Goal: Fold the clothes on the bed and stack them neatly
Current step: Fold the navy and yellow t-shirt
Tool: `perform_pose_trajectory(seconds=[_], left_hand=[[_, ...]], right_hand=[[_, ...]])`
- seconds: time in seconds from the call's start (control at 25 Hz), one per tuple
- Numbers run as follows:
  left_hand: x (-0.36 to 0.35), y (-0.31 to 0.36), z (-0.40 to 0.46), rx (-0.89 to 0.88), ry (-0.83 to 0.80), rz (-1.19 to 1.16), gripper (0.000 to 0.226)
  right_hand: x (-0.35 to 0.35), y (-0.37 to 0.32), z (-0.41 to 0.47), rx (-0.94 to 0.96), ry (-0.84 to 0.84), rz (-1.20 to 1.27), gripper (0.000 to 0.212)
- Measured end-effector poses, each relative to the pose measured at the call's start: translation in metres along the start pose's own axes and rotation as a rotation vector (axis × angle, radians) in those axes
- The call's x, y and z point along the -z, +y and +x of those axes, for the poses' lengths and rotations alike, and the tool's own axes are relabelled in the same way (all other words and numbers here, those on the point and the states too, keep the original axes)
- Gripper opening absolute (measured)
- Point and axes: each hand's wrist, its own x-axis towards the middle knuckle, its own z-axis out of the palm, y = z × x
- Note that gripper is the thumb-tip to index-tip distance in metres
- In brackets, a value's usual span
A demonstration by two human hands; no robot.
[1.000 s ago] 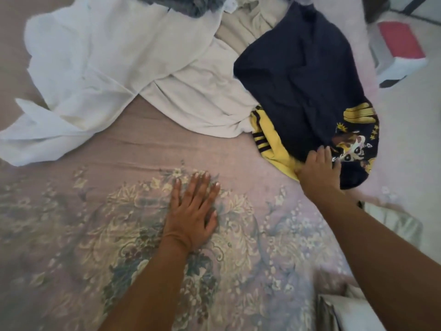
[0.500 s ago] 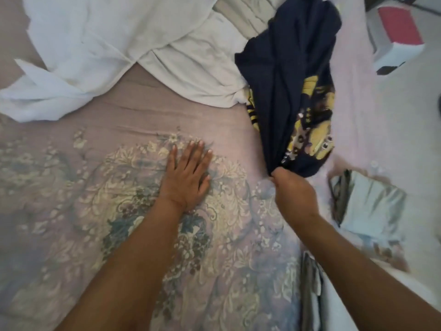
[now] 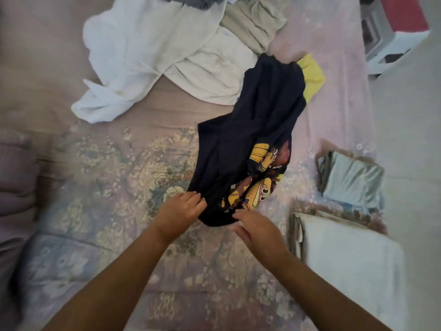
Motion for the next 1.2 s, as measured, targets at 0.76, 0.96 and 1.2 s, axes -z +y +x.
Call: perform_pose_trajectory(seconds=[0.76,0.96,1.2], left_hand=[[-0.005,0.000,-0.039,0.704,-0.313,-0.249,0.057],[-0.019,0.015,-0.003,0.497,-0.469,-0.128,0.068],[0.035,-0.015,-0.019,0.804,-0.041,-0.028,0.043]], right_hand=[[0.015,0.058,0.143,-1.100,0.170,0.307,0.097],[0.028,0.062,0.146,-1.025,0.387,0.535,0.030],[0.022,-0.040,0.165,-0.341,0.262,0.422,0.017]])
